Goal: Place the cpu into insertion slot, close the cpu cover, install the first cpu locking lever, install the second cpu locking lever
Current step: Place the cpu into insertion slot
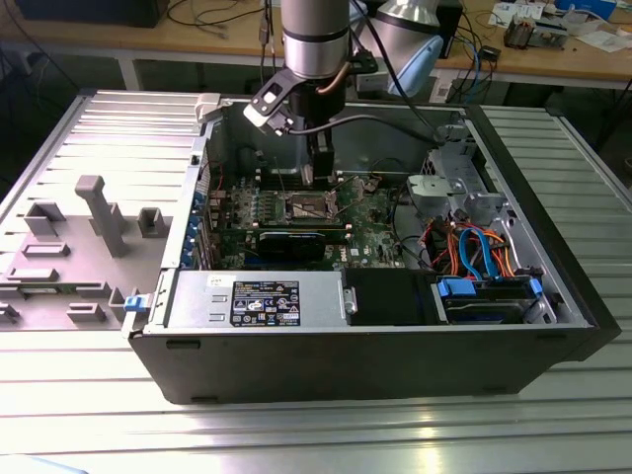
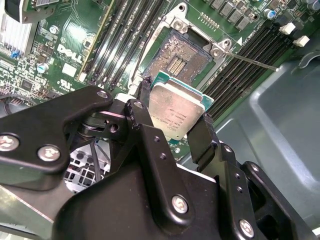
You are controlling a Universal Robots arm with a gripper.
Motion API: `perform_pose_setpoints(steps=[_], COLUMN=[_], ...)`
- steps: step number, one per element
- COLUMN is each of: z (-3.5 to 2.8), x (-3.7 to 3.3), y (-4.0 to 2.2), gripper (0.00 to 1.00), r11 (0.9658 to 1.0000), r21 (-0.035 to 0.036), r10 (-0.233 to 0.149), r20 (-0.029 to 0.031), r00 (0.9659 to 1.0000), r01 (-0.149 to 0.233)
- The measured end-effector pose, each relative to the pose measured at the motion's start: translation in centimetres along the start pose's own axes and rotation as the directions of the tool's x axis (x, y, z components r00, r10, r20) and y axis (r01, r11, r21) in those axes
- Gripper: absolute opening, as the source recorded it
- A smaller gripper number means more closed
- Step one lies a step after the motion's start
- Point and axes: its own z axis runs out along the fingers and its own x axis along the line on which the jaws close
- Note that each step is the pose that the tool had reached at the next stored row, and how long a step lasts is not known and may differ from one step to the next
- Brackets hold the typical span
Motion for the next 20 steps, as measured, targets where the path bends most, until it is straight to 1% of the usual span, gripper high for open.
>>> perform_pose_setpoints(steps=[5, 11, 13, 20], z=[0.31, 0.45, 0.68, 0.76], x=[0.04, 0.04, 0.04, 0.04], y=[-0.07, -0.09, -0.14, -0.18], gripper=[0.55, 0.55, 0.55, 0.55], r11=[1.0, 1.0, 1.0, 1.0], r21=[0.0003, 0.0003, 0.0003, 0.0003], r10=[0.0, 0.0, 0.0, 0.0], r20=[0.0041, 0.0044, 0.0045, 0.0045], r00=[1.0, 1.0, 1.0, 1.0], r01=[0.0, 0.0, 0.0, 0.0])
